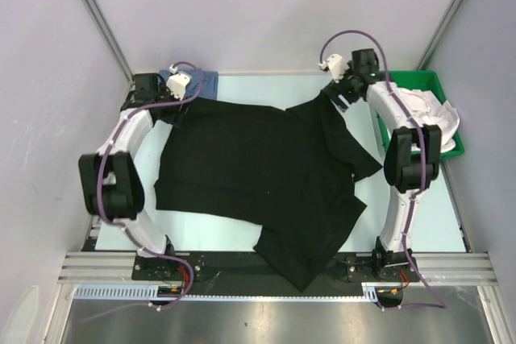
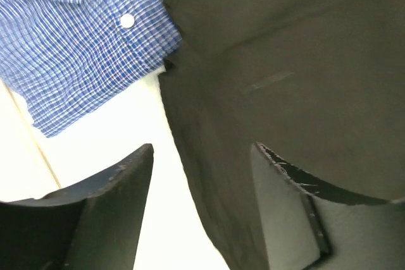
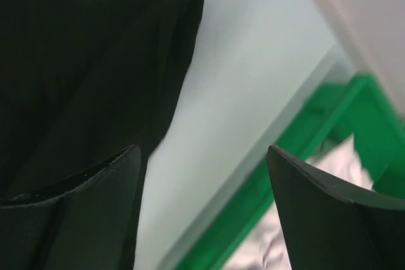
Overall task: Fold and stack the long sleeve shirts
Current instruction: Flatten the shirt out
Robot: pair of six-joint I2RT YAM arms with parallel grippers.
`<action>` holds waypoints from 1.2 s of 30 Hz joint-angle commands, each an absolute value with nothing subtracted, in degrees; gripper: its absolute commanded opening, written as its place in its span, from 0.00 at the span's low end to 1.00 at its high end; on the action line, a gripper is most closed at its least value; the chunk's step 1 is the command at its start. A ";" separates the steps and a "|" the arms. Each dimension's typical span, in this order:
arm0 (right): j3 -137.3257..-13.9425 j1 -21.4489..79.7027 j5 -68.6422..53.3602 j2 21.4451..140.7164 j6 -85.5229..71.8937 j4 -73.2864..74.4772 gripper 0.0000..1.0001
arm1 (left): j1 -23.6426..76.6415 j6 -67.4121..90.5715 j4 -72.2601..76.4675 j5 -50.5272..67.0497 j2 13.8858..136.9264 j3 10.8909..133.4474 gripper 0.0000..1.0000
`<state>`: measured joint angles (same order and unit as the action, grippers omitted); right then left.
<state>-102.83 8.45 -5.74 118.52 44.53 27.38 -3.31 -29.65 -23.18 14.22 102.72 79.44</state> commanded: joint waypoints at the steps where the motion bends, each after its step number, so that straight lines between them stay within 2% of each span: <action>1: -102.49 5.54 -9.39 110.04 41.05 50.40 0.84 | -2.55 -35.07 -25.48 19.77 91.95 73.23 0.70; 7: -95.11 6.06 -20.81 106.44 35.61 60.02 0.83 | -2.55 -36.21 -28.30 24.51 87.63 69.18 0.80; 10: -89.31 7.03 -21.01 106.26 32.27 57.85 0.87 | -2.55 -36.47 -29.35 26.44 86.40 68.21 0.83; 11: -86.86 7.29 -20.40 106.26 31.47 56.70 0.87 | -2.55 -36.56 -30.05 26.63 86.31 68.12 0.91; 13: -84.82 8.08 -17.60 106.61 29.20 53.02 0.88 | -2.55 -36.74 -31.11 27.24 85.70 67.68 0.92; 16: -83.32 8.88 -13.72 109.32 26.99 49.76 0.82 | -2.55 -37.26 -31.11 26.72 84.55 66.62 0.93; 17: -83.58 8.96 -12.93 110.12 26.29 49.40 0.78 | -2.55 -37.44 -31.20 26.37 84.20 66.36 0.93; 19: -84.37 8.88 -11.61 112.14 25.75 48.78 0.59 | -2.55 -37.70 -31.20 26.10 83.50 66.01 0.93; 20: -84.98 8.88 -11.43 112.58 25.06 48.87 0.48 | -2.55 -37.97 -31.11 25.76 83.32 65.92 0.93; 21: -86.73 8.79 -11.95 112.59 24.96 49.65 0.25 | -2.55 -37.97 -31.03 25.40 83.06 65.48 0.93; 23: -88.58 8.88 -12.74 111.80 24.35 50.10 0.12 | -2.64 -38.23 -30.50 24.70 82.71 64.95 0.93; 24: -91.38 8.88 -13.70 111.54 24.35 51.05 0.02 | -2.64 -38.23 -30.41 24.52 82.53 64.34 0.93; 25: -92.71 9.05 -14.23 111.36 24.26 51.33 0.00 | -2.64 -38.23 -30.32 24.43 82.27 63.99 0.93; 28: -100.43 8.96 -15.21 111.53 22.94 50.28 0.00 | -2.64 -38.06 -29.88 24.17 82.35 63.37 0.93; 34: -121.59 8.53 -13.09 119.08 14.08 28.42 0.00 | -2.90 -36.13 -29.71 24.70 83.93 64.68 0.93; 35: -123.55 8.35 -15.53 121.09 12.32 19.51 0.09 | -2.90 -35.78 -29.01 24.70 84.20 64.86 0.93; 36: -124.53 8.26 -17.64 121.98 9.17 14.99 0.32 | -3.16 -35.16 -28.39 24.61 84.46 65.04 0.93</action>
<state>-116.38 8.86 -13.96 117.43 18.59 38.61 -2.74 -36.42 -30.92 23.86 84.31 63.55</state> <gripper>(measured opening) 0.068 0.929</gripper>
